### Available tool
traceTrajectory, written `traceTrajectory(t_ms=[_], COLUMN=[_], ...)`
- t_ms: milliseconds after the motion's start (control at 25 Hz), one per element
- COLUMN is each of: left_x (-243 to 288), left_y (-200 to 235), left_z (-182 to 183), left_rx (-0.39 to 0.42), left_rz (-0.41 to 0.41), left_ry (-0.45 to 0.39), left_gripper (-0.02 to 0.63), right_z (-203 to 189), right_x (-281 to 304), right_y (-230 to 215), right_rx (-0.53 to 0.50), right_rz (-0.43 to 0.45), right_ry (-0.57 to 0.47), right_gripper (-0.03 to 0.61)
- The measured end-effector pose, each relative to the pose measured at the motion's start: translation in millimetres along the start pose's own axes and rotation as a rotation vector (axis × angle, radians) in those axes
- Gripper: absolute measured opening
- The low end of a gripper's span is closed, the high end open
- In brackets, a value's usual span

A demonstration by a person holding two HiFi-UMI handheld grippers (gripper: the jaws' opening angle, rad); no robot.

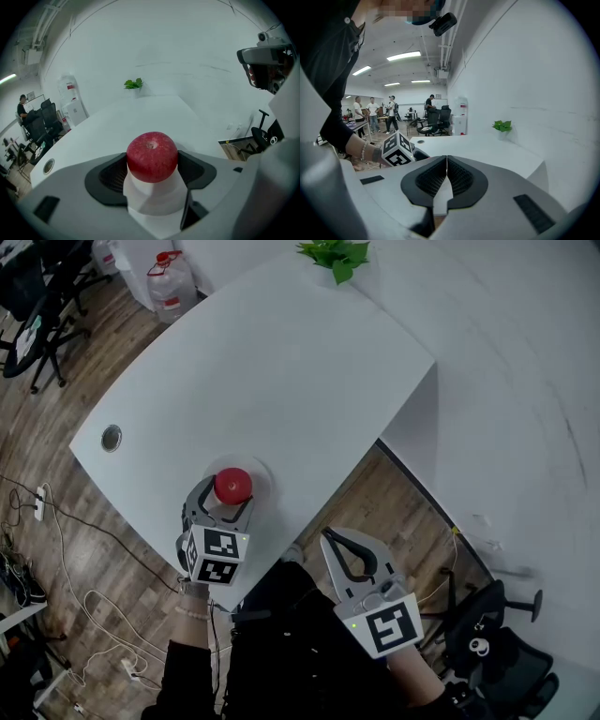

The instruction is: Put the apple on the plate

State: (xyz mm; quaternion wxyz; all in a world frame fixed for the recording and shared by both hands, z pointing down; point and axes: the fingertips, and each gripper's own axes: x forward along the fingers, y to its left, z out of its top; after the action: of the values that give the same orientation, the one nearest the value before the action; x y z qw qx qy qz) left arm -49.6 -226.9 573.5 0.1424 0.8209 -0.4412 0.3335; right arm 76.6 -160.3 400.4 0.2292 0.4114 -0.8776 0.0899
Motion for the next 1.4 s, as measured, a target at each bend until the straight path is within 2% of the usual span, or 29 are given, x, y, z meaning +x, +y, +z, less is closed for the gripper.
traceTrajectory(t_ms=[320,920,1400], left_x=[5,0,-24], left_y=[-1,-3,-4], left_z=[-5,-5,2], left_rx=[0.004,-0.067,-0.056], left_rz=[0.009,-0.008,0.012], left_ry=[0.008,-0.015,-0.056], left_gripper=[0.348,0.348,0.349], right_z=[-3,3,8], right_x=[1,-3,-11], right_y=[1,13,26], right_rx=[-0.004,-0.027,-0.041], right_rz=[0.007,0.021,0.039], right_ry=[0.000,-0.018,-0.028], right_gripper=[0.041,0.041,0.041])
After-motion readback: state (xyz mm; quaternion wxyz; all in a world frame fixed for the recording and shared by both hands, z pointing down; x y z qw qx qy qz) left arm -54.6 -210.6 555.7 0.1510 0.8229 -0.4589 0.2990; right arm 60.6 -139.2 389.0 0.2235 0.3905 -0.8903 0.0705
